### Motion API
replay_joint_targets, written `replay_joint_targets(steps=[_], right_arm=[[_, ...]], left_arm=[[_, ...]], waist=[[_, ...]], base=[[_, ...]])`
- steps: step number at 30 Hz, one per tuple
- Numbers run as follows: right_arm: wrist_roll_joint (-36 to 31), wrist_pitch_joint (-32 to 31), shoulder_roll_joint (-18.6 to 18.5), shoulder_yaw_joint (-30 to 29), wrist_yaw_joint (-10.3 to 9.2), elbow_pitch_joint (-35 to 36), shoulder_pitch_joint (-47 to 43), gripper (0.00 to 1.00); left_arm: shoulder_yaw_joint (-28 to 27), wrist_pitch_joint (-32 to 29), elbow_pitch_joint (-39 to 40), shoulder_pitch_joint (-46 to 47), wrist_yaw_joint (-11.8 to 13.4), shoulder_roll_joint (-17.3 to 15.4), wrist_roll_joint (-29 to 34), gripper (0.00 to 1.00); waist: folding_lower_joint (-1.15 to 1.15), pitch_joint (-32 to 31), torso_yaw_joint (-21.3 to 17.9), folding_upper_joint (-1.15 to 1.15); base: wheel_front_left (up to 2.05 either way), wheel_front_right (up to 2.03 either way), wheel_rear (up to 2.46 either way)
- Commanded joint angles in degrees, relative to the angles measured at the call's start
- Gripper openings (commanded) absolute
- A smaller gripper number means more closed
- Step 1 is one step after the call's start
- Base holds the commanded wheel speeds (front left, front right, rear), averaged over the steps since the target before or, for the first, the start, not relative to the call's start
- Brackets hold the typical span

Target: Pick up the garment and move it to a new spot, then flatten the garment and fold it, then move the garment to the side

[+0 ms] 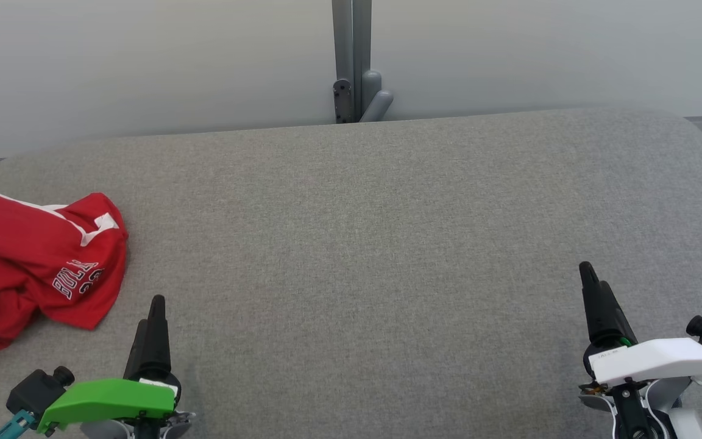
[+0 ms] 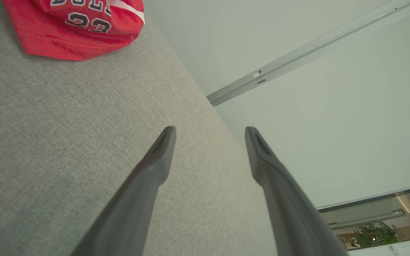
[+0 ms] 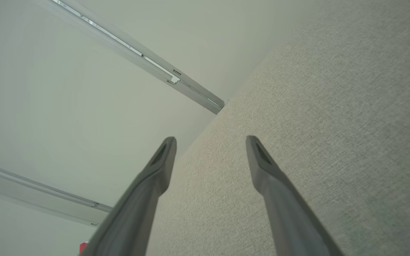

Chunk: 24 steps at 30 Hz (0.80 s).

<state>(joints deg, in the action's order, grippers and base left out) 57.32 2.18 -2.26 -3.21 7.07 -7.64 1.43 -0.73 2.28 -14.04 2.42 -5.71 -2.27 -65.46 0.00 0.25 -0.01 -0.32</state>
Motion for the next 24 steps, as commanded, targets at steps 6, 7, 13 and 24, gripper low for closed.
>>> replay_joint_targets(steps=[6, 7, 13, 24], right_arm=[[-9.5, 1.8, -0.8, 0.7, 0.26, 1.5, 0.5, 1.00], [-10.7, 2.0, -1.0, 0.7, 0.27, 1.5, 0.6, 1.00], [-17.0, 3.1, -1.8, 1.3, 0.29, 1.3, 0.7, 1.00], [-26.8, 5.0, -2.0, 1.6, 0.35, 1.6, -0.2, 1.00]], left_arm=[[0.1, 1.6, -0.2, 0.4, 0.2, -0.4, 9.6, 1.00], [0.1, 1.8, -0.3, 0.4, 0.2, -0.4, 10.9, 1.00], [0.5, 3.0, -0.9, 0.5, 0.4, -0.7, 19.0, 1.00], [1.6, 4.9, -0.8, -0.5, 1.4, -1.0, 30.1, 1.00]], waist=[[0.00, 0.0, 0.1, 0.11], [0.00, 0.0, 0.1, 0.11], [0.00, 0.0, 0.1, 0.13], [0.00, 0.1, 0.3, 0.15]], base=[[0.00, 0.00, 0.00], [0.00, 0.00, 0.00], [0.00, 0.00, 0.00], [0.00, 0.00, 0.00]])
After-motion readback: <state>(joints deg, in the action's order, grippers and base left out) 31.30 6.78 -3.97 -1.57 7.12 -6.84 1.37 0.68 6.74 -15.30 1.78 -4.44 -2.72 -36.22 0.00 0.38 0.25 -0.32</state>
